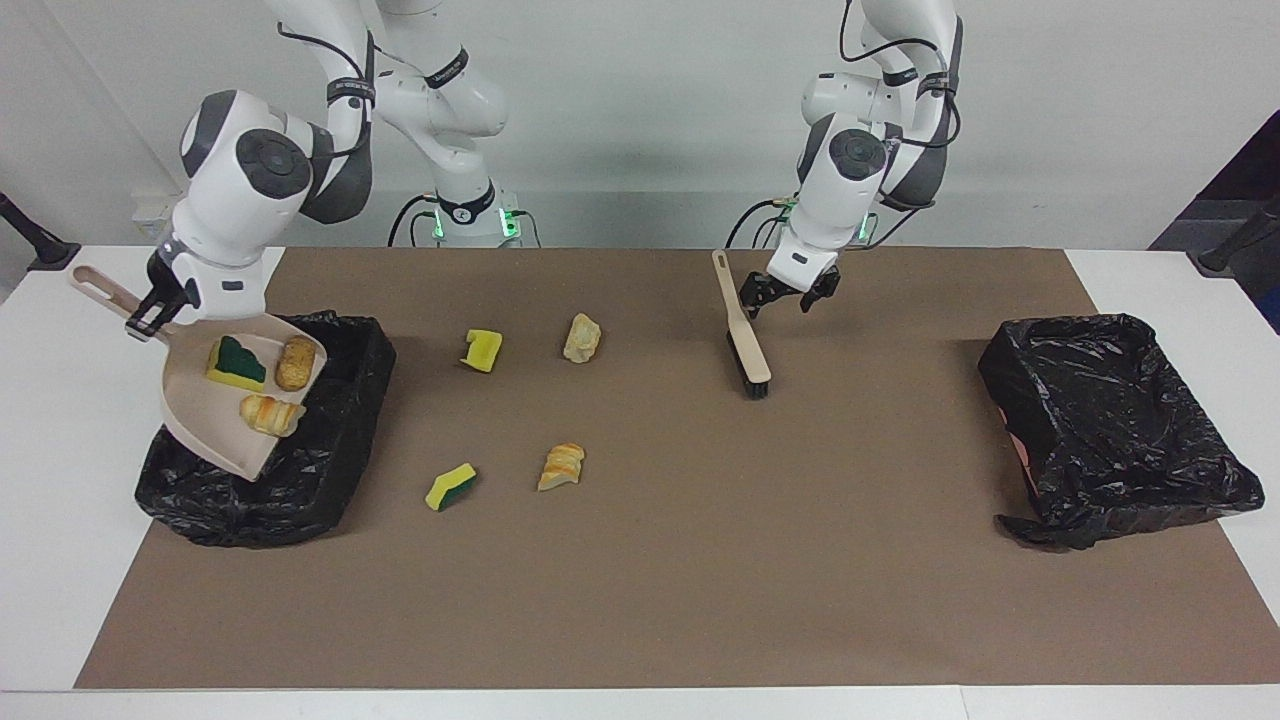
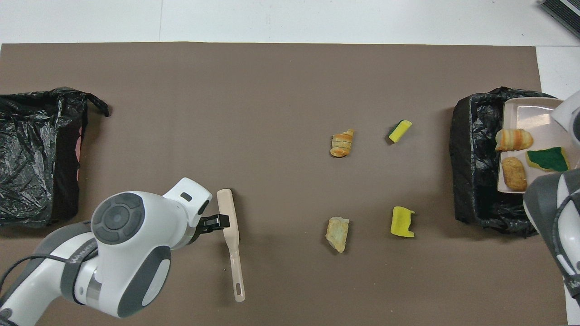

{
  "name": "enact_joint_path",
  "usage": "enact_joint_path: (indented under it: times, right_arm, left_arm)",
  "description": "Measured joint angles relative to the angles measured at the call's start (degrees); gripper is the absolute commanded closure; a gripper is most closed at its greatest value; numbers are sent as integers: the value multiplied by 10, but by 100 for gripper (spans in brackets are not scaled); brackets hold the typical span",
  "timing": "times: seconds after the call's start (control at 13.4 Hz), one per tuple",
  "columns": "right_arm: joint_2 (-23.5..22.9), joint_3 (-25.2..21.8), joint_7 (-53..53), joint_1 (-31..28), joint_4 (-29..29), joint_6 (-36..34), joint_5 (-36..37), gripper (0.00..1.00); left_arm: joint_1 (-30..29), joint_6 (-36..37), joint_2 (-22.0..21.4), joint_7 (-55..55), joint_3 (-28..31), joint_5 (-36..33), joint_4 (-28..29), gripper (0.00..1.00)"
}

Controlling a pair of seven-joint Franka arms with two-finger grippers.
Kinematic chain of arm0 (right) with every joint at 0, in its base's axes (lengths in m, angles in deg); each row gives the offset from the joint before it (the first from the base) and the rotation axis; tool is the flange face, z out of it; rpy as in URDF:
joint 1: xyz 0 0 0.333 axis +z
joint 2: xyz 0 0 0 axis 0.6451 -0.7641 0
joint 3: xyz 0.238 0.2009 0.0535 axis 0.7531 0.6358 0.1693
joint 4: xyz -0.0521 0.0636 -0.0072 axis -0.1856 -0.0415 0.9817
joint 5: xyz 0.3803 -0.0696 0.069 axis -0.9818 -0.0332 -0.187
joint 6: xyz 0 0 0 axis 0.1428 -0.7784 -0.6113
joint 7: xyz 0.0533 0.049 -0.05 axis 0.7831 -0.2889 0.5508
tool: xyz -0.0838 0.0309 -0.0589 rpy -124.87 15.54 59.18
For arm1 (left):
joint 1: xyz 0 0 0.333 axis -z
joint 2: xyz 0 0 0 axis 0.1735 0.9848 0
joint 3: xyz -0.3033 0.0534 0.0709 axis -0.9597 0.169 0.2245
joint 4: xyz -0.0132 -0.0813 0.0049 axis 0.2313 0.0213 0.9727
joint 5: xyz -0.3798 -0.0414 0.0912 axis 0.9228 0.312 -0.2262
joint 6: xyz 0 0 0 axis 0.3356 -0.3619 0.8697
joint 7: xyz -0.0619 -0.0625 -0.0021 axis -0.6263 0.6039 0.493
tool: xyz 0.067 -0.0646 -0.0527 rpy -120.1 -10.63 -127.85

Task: Sweep and dump trash in bin
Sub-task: 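Tip the dustpan into the bag while the left gripper sets down the brush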

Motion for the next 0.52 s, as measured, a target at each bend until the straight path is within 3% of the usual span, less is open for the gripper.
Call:
enact_joint_path:
  times: [0.15, 0.52]
  right_arm:
    - [4, 1, -18, 27, 0, -33, 35, 100]
    - [9, -2, -17, 28, 0, -42, 124, 100]
  left_arm:
    - [-39, 3, -4, -38, 1, -8, -7, 0]
    - [-155, 7, -5, -170, 3, -21, -24, 0]
